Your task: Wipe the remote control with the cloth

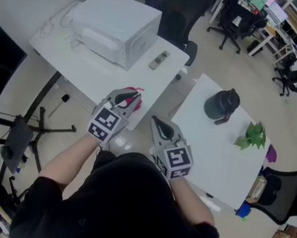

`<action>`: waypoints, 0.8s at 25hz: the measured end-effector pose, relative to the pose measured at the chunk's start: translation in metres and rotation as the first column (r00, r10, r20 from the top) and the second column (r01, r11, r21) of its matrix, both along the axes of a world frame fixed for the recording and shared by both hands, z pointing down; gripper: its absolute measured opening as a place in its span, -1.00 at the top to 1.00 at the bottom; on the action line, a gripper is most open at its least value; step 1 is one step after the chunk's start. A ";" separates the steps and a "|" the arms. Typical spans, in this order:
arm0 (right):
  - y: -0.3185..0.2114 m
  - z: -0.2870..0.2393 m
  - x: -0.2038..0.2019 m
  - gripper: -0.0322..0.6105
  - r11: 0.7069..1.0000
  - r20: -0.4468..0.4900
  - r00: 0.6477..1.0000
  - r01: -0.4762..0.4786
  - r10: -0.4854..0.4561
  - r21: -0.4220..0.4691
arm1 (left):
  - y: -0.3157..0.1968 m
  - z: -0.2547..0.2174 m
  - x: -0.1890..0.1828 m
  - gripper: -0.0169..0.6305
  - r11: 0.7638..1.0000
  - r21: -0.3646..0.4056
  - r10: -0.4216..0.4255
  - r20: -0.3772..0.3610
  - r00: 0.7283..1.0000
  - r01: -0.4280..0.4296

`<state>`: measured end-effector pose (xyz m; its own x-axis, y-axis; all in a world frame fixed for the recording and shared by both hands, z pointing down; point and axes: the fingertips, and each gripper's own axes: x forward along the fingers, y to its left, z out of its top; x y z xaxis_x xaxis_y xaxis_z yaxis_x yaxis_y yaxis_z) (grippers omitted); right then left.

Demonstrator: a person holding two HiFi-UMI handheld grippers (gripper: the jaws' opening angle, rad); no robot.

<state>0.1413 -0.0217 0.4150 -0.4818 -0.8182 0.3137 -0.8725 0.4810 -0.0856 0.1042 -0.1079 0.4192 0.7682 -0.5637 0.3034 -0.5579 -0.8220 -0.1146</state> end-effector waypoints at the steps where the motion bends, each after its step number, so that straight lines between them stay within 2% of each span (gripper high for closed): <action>1: 0.001 -0.002 0.001 0.87 1.000 0.002 1.000 0.002 -0.002 -0.002 | -0.007 0.000 0.002 0.86 1.000 -0.005 -0.011 0.000 1.000 0.011; 6: 0.006 0.003 0.008 0.87 1.000 0.000 1.000 0.000 0.000 -0.019 | -0.045 0.008 0.018 0.53 0.998 -0.038 -0.046 0.005 0.999 0.046; 10: 0.000 0.011 0.011 0.87 0.998 0.009 0.999 -0.037 0.037 -0.041 | -0.091 0.030 0.034 0.25 0.995 -0.072 -0.062 0.041 0.997 0.065; 13: -0.009 0.018 0.013 0.87 0.995 0.012 0.997 -0.080 0.081 -0.062 | -0.131 0.056 0.045 0.15 0.992 -0.095 -0.077 0.090 0.993 0.086; 17: -0.025 0.031 0.017 0.87 0.981 0.008 0.987 -0.159 0.161 -0.109 | -0.186 0.100 0.063 0.11 0.982 -0.144 -0.097 0.148 0.984 0.118; 20: -0.039 0.042 0.017 0.87 0.973 0.015 0.982 -0.184 0.188 -0.140 | -0.223 0.132 0.075 0.11 0.972 -0.181 -0.114 0.184 0.976 0.148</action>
<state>0.1580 -0.0606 0.4569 -0.3355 -0.8443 0.4178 -0.9419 0.2926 -0.1651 0.1795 -0.3311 0.5512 0.6187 -0.5738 0.5366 -0.6478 -0.7590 -0.0647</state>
